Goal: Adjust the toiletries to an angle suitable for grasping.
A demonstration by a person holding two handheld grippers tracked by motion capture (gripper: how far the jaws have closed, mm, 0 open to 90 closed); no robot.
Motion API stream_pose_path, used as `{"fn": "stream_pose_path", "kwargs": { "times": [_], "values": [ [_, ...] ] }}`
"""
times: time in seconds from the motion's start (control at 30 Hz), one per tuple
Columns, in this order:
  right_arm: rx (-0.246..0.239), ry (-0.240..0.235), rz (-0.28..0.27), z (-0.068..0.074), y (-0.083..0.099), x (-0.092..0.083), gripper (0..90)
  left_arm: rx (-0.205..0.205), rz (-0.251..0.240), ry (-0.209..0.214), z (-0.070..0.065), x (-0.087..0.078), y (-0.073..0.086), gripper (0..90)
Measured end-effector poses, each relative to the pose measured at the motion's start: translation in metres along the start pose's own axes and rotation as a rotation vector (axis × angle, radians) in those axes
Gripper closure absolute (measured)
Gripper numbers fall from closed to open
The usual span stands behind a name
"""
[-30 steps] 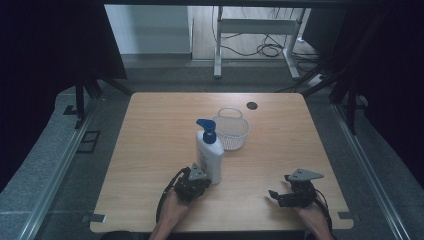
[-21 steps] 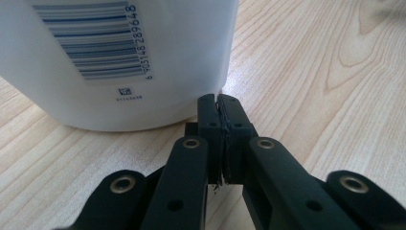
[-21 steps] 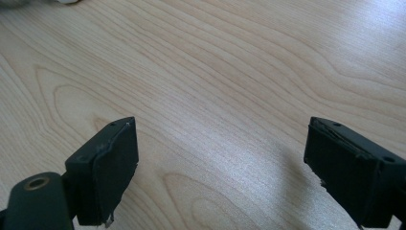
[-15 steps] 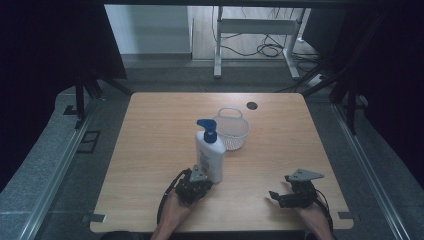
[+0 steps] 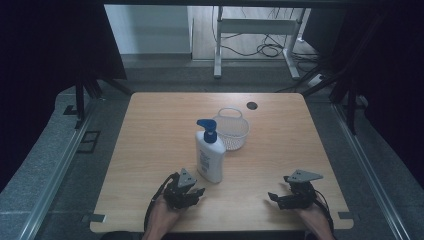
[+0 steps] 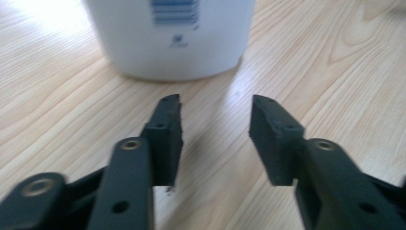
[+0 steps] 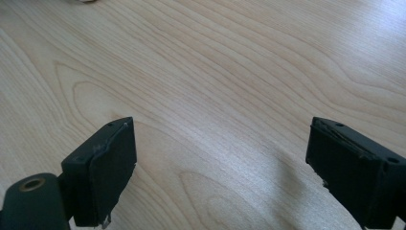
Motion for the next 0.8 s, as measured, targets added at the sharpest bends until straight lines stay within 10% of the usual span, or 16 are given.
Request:
{"fn": "stream_pose_path", "kwargs": {
  "times": [0.8],
  "values": [
    [-0.013,-0.068,-0.038,0.017,-0.014,-0.011,3.0,-0.085,0.06,-0.122,0.029,-0.008,0.043,13.0]
  ]
}}
Point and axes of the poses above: each handheld gripper's, and its own axes: x roughly forward along the jaws, y roughly out of its underside, z roughly to its left, the point moved 3 cm from there along x, roughly forward along the jaws, and after that the axes turned 6 degrees about z, right-handed, at the moved point
